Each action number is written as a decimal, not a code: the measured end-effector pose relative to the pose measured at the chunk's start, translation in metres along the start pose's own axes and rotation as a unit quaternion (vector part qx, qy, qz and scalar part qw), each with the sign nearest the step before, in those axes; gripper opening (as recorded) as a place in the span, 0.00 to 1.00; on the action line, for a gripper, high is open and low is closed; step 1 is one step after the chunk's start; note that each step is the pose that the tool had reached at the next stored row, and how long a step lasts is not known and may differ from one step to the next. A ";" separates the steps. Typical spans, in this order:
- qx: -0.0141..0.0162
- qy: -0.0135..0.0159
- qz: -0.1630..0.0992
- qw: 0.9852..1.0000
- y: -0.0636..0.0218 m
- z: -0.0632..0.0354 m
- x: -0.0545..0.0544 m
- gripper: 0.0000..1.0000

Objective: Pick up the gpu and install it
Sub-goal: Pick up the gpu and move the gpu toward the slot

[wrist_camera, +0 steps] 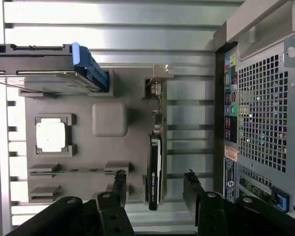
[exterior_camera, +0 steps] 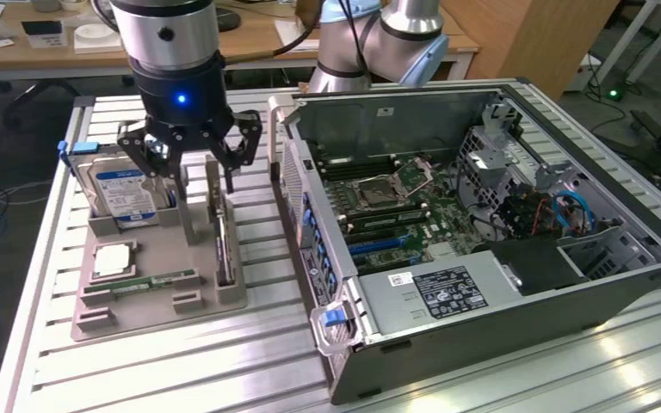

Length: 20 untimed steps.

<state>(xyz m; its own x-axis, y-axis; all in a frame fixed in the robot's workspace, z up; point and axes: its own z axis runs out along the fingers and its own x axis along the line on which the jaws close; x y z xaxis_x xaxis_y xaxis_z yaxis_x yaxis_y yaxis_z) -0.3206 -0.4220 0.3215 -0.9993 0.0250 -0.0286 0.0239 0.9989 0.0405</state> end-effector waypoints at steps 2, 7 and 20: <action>0.000 0.002 0.000 1.000 -0.0008 0.0018 -0.001 0.59; 0.000 0.002 0.000 1.000 -0.0015 0.0046 -0.001 0.59; 0.000 0.005 0.000 1.000 -0.0097 0.0207 -0.004 0.59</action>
<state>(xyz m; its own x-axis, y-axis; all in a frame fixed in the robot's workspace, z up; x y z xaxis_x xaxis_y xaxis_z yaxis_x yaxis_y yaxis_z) -0.3160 -0.4310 0.3005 -0.9995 0.0253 -0.0188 0.0245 0.9989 0.0403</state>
